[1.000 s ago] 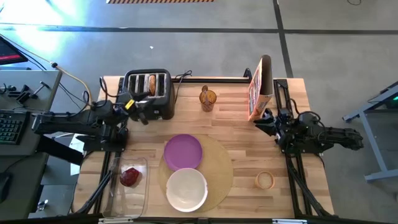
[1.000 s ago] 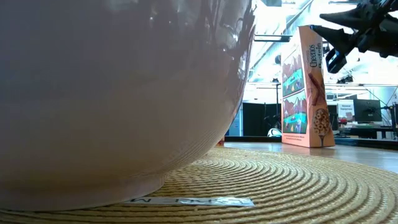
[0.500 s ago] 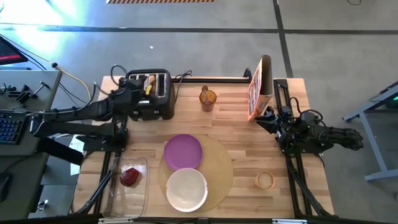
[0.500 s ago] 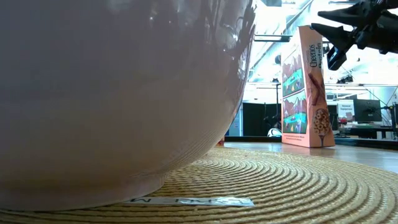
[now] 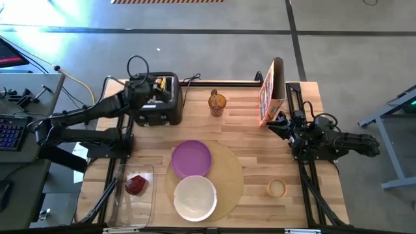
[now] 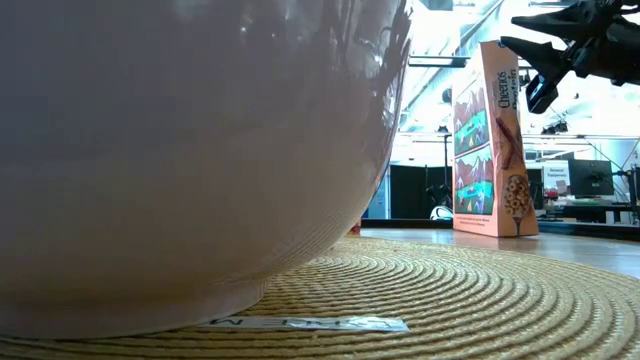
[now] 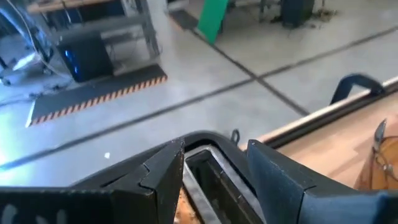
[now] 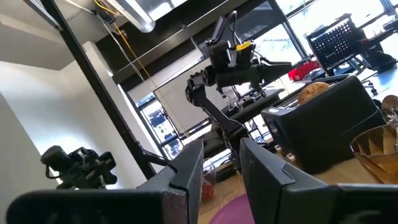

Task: Arrange a breakfast setting
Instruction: Put the bagel from the toaster onto the purple plate

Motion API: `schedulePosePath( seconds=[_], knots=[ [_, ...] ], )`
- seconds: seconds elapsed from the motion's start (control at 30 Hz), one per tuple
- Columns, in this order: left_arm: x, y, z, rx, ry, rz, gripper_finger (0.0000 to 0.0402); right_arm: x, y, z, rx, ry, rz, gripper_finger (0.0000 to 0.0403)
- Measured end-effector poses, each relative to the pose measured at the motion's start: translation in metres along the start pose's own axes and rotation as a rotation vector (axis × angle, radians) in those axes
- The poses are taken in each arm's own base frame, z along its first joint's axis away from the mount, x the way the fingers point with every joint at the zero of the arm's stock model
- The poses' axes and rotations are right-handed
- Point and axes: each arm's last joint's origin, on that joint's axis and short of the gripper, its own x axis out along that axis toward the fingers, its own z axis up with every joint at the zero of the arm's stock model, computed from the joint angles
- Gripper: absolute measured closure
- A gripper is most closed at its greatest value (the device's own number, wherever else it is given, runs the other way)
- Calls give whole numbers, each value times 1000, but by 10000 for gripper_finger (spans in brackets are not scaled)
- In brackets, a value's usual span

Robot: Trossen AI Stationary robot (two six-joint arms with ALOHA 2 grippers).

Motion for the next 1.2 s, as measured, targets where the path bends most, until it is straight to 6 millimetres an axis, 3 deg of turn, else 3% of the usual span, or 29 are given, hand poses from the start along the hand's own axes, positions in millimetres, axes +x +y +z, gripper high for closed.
schedulePosePath(
  seconds=[0.33, 0.7, 1.2],
  knots=[
    [16, 4, 14, 58, 141, 86, 234, 0, 0, 0, 0, 0, 0, 313],
    [39, 3, -1, 59, 280, 101, 234, 0, 0, 0, 0, -1, 0, 313],
    [54, -1, -15, 107, 371, 161, 234, 0, 0, 0, 0, -1, 1, 313]
  ],
)
